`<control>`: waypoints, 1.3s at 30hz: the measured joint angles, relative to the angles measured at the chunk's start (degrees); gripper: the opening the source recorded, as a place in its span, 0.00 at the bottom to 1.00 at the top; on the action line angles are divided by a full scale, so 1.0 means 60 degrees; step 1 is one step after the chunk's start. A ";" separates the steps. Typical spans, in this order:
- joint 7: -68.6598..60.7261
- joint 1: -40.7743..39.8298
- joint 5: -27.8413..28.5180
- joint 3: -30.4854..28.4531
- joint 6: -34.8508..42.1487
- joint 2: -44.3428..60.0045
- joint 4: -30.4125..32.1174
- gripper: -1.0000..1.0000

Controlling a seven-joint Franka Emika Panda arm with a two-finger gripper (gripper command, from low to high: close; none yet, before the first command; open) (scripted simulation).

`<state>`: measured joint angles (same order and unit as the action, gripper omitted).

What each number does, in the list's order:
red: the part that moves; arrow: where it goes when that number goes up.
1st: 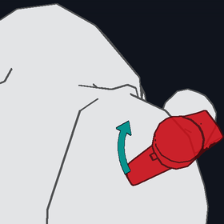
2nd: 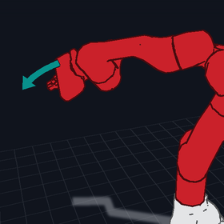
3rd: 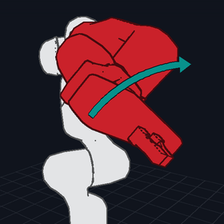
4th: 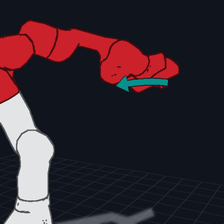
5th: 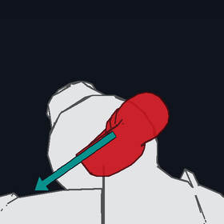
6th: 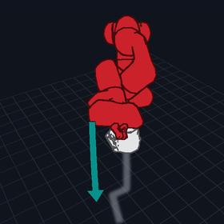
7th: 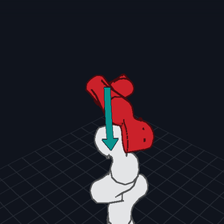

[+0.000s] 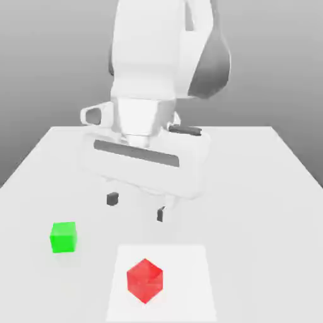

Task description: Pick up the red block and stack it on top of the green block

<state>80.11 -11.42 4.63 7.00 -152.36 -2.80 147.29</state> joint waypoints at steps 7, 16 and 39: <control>0.1003 0.0060 -0.0159 -0.0155 -0.1496 0.2363 0.0422 0.50; 0.1263 0.0304 0.0169 -0.0471 -0.2454 0.3496 0.0267 0.00; -0.0232 -0.3438 -0.1054 -0.2252 -0.2175 0.1094 0.2387 1.00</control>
<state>78.72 -32.05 -1.70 -6.51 -165.40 3.76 161.61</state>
